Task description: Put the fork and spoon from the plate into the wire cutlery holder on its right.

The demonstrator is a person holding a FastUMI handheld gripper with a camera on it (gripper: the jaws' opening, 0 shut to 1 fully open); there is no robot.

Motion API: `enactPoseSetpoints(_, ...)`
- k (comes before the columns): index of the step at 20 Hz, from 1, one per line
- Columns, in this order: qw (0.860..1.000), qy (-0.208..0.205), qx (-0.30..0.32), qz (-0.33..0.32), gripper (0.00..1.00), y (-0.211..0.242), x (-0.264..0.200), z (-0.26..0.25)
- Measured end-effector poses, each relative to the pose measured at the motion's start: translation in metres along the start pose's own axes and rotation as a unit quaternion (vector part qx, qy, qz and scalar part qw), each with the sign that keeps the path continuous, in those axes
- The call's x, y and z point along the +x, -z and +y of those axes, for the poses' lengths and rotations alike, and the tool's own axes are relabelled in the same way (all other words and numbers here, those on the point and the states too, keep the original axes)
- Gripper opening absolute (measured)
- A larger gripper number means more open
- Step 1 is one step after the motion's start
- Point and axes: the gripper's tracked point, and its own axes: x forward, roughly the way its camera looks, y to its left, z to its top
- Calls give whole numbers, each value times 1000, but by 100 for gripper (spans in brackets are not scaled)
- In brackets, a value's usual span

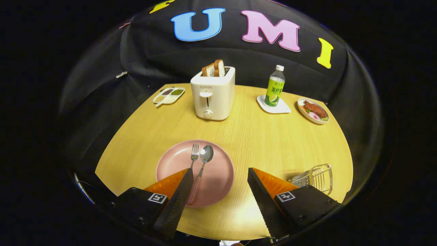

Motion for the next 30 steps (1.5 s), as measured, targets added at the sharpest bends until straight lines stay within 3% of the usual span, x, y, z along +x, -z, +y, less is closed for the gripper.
enactPoseSetpoints(5,999,-6,1,51,94,24,34,12)
enactPoseSetpoints(9,996,-16,6,83,84,39,52,22)
enactPoseSetpoints(13,994,-13,3,104,83,50,65,25)
enactPoseSetpoints(14,994,-12,4,112,77,54,68,26)
enactPoseSetpoints(21,988,-29,10,149,69,69,77,38)
enactPoseSetpoints(22,987,-33,11,154,58,71,78,40)
enactPoseSetpoints(24,986,-32,11,162,46,72,78,41)
enactPoseSetpoints(27,984,-32,0,174,43,74,78,40)
enactPoseSetpoints(28,984,-33,-5,178,30,74,79,40)
enactPoseSetpoints(30,982,-40,-12,182,25,75,86,41)
